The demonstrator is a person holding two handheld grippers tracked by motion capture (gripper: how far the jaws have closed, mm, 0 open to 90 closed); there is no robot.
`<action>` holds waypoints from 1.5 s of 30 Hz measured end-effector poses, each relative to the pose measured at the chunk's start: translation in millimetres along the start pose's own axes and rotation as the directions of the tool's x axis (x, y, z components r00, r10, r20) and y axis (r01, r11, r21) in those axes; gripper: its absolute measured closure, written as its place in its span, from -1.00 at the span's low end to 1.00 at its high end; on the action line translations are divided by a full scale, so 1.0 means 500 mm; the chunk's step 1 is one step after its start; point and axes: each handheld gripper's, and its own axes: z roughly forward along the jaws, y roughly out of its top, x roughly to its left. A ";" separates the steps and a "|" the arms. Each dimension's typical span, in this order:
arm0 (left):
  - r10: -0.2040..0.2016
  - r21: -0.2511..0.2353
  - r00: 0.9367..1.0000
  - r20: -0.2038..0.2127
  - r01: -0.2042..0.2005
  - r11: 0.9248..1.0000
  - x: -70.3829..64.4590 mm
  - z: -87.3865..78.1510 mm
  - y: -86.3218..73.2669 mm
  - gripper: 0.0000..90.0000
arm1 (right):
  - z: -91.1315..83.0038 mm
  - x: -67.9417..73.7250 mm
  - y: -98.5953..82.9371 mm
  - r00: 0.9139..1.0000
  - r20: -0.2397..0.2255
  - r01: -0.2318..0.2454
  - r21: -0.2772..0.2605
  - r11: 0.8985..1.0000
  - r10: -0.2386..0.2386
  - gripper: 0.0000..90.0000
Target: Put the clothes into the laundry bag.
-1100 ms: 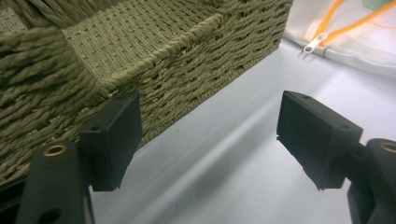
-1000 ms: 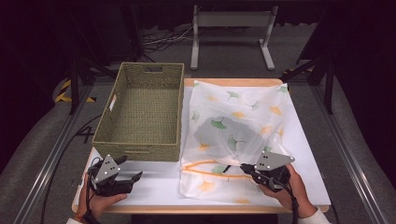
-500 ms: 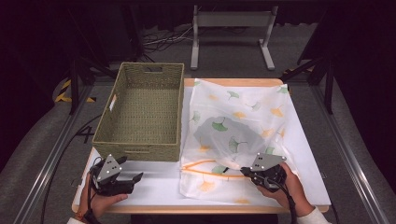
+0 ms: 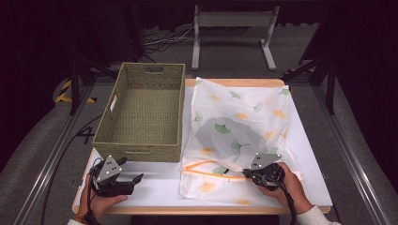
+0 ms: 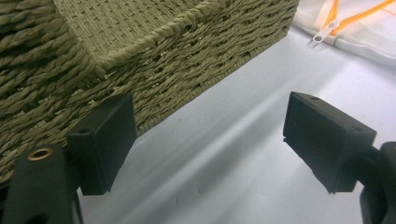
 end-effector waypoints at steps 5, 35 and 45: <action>0.000 -0.003 1.000 0.001 0.000 1.000 0.001 0.000 -0.001 -0.60 | 0.009 -0.007 -0.005 1.000 -0.001 -0.011 0.029 1.000 0.011 0.98; -0.012 -0.007 1.000 -0.007 0.012 1.000 0.005 -0.003 -0.001 -0.61 | -0.011 -0.032 -0.027 0.999 -0.009 -0.051 0.060 0.997 0.051 0.98; -0.012 -0.004 1.000 -0.003 0.012 1.000 0.006 -0.002 -0.002 -0.62 | -0.008 -0.028 -0.031 0.999 -0.009 -0.034 0.077 0.996 0.035 0.94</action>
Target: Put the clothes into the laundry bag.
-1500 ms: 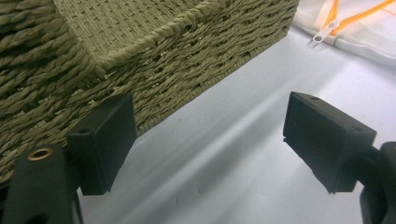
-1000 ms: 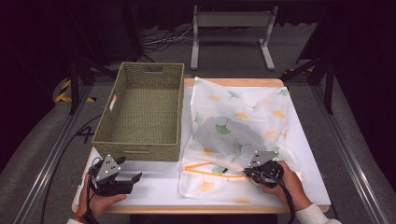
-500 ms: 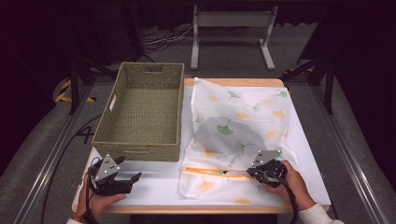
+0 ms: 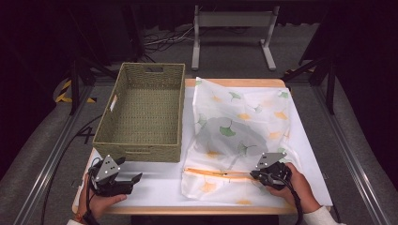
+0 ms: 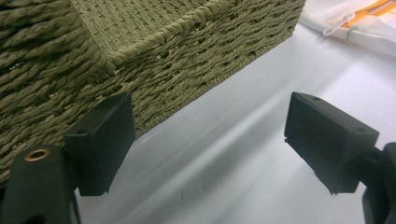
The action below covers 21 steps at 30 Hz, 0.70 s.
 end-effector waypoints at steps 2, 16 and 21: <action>-0.003 -0.002 1.000 0.000 0.003 1.000 -0.001 0.000 0.000 -0.62 | 0.001 0.000 0.000 1.000 -0.001 -0.002 0.006 1.000 0.002 0.88; -0.003 -0.007 1.000 -0.007 0.003 1.000 0.000 -0.001 0.002 -0.62 | -0.020 0.007 -0.006 1.000 -0.022 0.006 -0.036 0.999 -0.007 0.64; -0.012 -0.009 1.000 -0.014 0.012 1.000 0.000 -0.002 0.001 -0.64 | -0.048 0.004 -0.016 1.000 -0.005 -0.013 -0.101 0.995 0.012 0.51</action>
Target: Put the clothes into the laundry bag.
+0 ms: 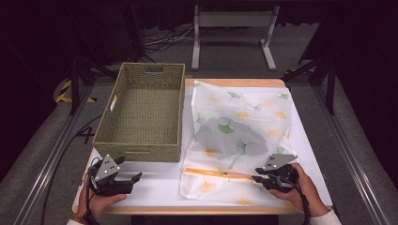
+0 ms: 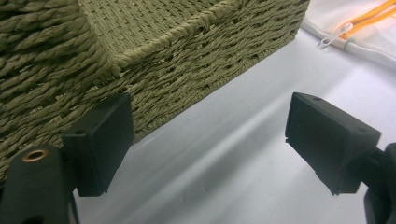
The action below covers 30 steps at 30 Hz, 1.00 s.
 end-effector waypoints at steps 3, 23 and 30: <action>0.000 -0.003 1.000 0.001 0.000 1.000 0.000 -0.001 0.000 -0.64 | -0.009 0.000 -0.003 1.000 0.024 -0.007 -0.021 1.000 0.007 0.47; 0.001 -0.002 1.000 0.004 -0.001 1.000 0.000 0.000 0.001 -0.65 | -0.082 -0.015 -0.018 0.979 0.199 0.001 -0.190 0.982 0.038 0.07; -0.003 -0.004 1.000 0.013 0.004 1.000 0.002 0.003 0.001 -0.65 | -0.081 -0.039 -0.031 0.965 0.246 -0.038 -0.220 0.975 0.093 -0.15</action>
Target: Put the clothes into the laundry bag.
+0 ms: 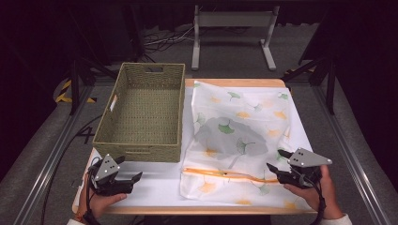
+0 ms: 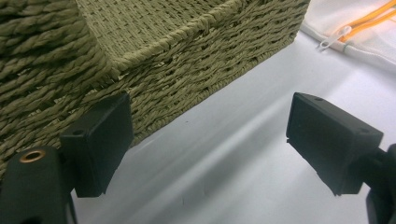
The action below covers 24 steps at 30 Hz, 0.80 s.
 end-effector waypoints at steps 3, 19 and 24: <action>-0.004 0.003 1.000 -0.002 0.004 1.000 0.000 0.001 -0.001 -0.65 | 0.002 -0.014 -0.006 0.999 0.028 -0.018 -0.001 1.000 0.018 -0.22; 0.004 0.007 1.000 0.009 -0.004 1.000 0.003 0.006 0.000 -0.67 | 0.016 -0.065 -0.052 0.986 0.150 -0.074 -0.008 0.997 0.074 -0.62; -0.002 0.004 1.000 0.010 0.002 1.000 0.007 0.006 -0.001 -0.67 | 0.022 -0.080 -0.075 0.975 0.181 -0.125 -0.031 0.992 0.129 -0.68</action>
